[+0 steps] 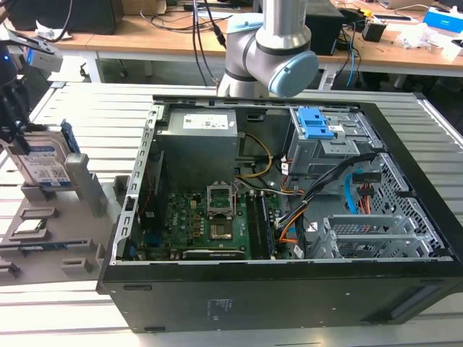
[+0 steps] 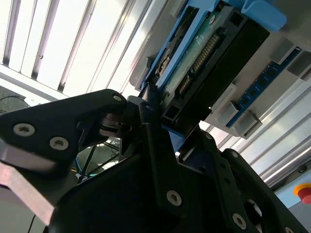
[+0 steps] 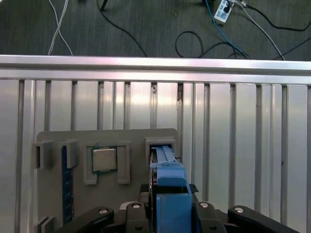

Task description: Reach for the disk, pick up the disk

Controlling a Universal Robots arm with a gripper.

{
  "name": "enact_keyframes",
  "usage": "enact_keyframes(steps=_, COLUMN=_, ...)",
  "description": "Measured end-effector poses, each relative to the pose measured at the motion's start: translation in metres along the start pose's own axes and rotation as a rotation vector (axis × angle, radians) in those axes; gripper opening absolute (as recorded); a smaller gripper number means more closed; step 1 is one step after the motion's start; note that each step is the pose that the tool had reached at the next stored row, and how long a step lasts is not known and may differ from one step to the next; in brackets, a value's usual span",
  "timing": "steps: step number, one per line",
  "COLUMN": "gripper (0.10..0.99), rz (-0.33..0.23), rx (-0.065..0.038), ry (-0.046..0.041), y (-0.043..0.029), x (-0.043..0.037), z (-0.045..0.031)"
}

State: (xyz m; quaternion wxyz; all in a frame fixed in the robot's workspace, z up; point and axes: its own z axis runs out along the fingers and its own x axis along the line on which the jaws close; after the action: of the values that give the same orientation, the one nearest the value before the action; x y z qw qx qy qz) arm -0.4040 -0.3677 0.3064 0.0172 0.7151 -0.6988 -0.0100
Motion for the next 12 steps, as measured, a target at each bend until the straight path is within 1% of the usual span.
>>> enact_keyframes(steps=4, gripper=0.365, rz=0.000, rx=0.000, ry=0.0015, y=0.0001, x=-0.0006, z=-0.0050)
enact_keyframes(steps=7, gripper=0.365, rz=0.000, rx=0.000, ry=0.0025, y=0.0003, x=-0.0012, z=-0.0114)
enact_keyframes(steps=12, gripper=0.365, rz=0.000, rx=0.000, ry=0.0029, y=0.0004, x=-0.0016, z=-0.0180)
